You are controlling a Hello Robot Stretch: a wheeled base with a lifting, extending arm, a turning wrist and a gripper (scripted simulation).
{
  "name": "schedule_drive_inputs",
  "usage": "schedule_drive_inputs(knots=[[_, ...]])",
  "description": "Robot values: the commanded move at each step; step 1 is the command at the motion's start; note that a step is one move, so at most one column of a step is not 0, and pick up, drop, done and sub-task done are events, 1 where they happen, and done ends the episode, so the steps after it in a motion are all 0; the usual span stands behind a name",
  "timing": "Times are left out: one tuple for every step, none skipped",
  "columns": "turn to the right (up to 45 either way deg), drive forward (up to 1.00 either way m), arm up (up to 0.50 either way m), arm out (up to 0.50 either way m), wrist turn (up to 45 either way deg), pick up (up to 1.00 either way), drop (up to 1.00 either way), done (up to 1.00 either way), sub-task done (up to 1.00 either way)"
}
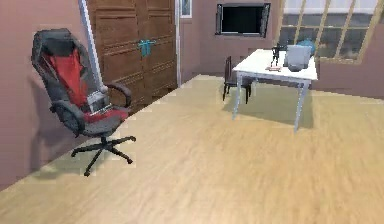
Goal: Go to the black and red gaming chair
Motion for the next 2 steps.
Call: schedule_drive_inputs(knots=[[-33.0, 0.00, 0.00, 0.00, 0.0, 0.00, 0.00, 0.00, 0.00], [0.0, 1.00, 0.00, 0.00, 0.0, 0.00, 0.00, 0.00, 0.00]])
